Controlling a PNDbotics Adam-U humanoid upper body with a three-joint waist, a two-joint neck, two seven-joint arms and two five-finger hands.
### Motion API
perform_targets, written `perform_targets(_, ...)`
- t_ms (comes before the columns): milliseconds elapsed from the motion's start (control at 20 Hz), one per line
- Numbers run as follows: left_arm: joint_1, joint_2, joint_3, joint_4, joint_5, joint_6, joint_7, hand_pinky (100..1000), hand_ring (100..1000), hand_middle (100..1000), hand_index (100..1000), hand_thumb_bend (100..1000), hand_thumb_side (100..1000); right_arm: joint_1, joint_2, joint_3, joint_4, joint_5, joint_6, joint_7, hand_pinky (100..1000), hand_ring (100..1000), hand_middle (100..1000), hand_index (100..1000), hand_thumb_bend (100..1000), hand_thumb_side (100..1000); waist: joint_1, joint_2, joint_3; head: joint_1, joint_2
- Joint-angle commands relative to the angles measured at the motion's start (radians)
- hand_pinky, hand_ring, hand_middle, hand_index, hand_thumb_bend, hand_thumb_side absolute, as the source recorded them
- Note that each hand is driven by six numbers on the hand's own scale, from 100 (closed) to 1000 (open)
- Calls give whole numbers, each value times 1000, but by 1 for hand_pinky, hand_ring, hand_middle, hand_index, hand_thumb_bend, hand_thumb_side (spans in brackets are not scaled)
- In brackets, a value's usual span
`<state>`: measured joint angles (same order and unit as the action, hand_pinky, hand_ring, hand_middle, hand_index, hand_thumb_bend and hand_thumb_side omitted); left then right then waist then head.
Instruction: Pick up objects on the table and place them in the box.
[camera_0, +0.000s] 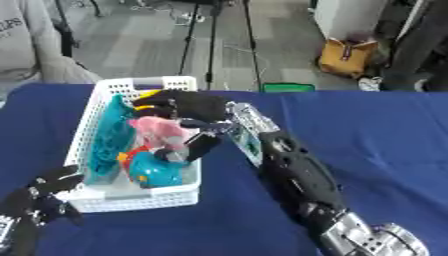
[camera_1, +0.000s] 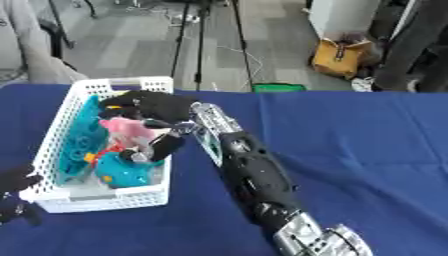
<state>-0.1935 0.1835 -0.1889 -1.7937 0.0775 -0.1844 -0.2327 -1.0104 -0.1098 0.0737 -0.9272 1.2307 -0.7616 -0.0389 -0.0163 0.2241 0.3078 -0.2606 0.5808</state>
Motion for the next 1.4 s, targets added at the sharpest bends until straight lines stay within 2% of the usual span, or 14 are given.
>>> perform_targets(50, -9, 4, 1, -20, 1, 0, 2, 452, 861, 837, 737, 275, 1000, -11, -14, -14, -44, 0, 70, -135, 885, 905, 965, 978, 275, 604, 3, -19, -3, 4, -7)
perform_targets(100, -9, 4, 2, -20, 1, 0, 2, 452, 861, 837, 736, 276, 1000, -8, -14, -15, -47, -10, 86, -172, 851, 878, 949, 970, 236, 581, 3, -20, -5, 6, -7)
perform_targets(250, -8, 4, 2, -19, 0, 0, 3, 452, 861, 837, 736, 275, 1000, 0, -20, -11, -54, -50, 114, -237, 833, 862, 939, 964, 228, 566, 3, -21, -9, 8, -7)
perform_targets(300, -7, 4, 3, -19, -1, 0, 4, 452, 861, 837, 737, 276, 1000, 4, -21, -13, -57, -69, 119, -249, 799, 829, 918, 952, 173, 560, 3, -22, -13, 9, -7)
perform_targets(450, -5, 5, 4, -17, -3, 0, 6, 452, 861, 837, 737, 276, 1000, 16, -31, -7, -73, -166, 118, -243, 785, 818, 908, 947, 122, 557, 4, -23, -23, 14, -6)
perform_targets(700, -1, 5, 10, -15, -5, 0, 12, 452, 862, 837, 736, 281, 1000, 38, -62, 10, -127, -371, 117, -149, 682, 758, 869, 931, 100, 570, 4, -26, -53, 28, -4)
perform_targets(900, 8, 7, 22, -10, -12, -1, 23, 451, 862, 837, 736, 283, 1000, 97, -144, 28, -240, -624, 144, -31, 622, 720, 839, 916, 100, 556, 2, -26, -107, 61, 0)
perform_targets(950, 11, 8, 27, -9, -15, -1, 28, 451, 862, 837, 736, 283, 1000, 125, -175, 28, -284, -689, 153, -1, 622, 720, 839, 916, 100, 556, 1, -26, -123, 71, 2)
perform_targets(1000, 13, 9, 31, -9, -17, -1, 32, 451, 863, 838, 736, 284, 1000, 157, -204, 24, -328, -752, 166, 29, 557, 676, 808, 890, 100, 517, 1, -24, -140, 82, 2)
perform_targets(1100, 16, 13, 39, -8, -22, -3, 40, 451, 863, 838, 736, 284, 1000, 242, -268, 1, -429, -887, 209, 89, 512, 636, 793, 887, 100, 502, 1, -22, -173, 102, 4)
perform_targets(1250, 14, 18, 50, -10, -26, -5, 53, 451, 863, 838, 736, 282, 1000, 367, -345, -60, -571, -1037, 278, 166, 470, 595, 748, 842, 100, 513, 6, -17, -218, 128, 7)
perform_targets(1300, 14, 19, 52, -11, -27, -6, 56, 452, 863, 838, 740, 282, 1000, 402, -362, -81, -610, -1071, 299, 185, 443, 565, 714, 827, 100, 708, 7, -16, -228, 134, 10)
perform_targets(1350, 14, 20, 55, -12, -28, -6, 59, 452, 863, 839, 740, 282, 1000, 444, -377, -104, -646, -1103, 319, 202, 443, 565, 712, 827, 100, 520, 9, -15, -241, 141, 16)
perform_targets(1400, 15, 21, 56, -12, -28, -6, 61, 452, 864, 839, 744, 282, 1000, 475, -386, -122, -676, -1128, 335, 218, 431, 553, 697, 817, 100, 530, 10, -15, -247, 145, 20)
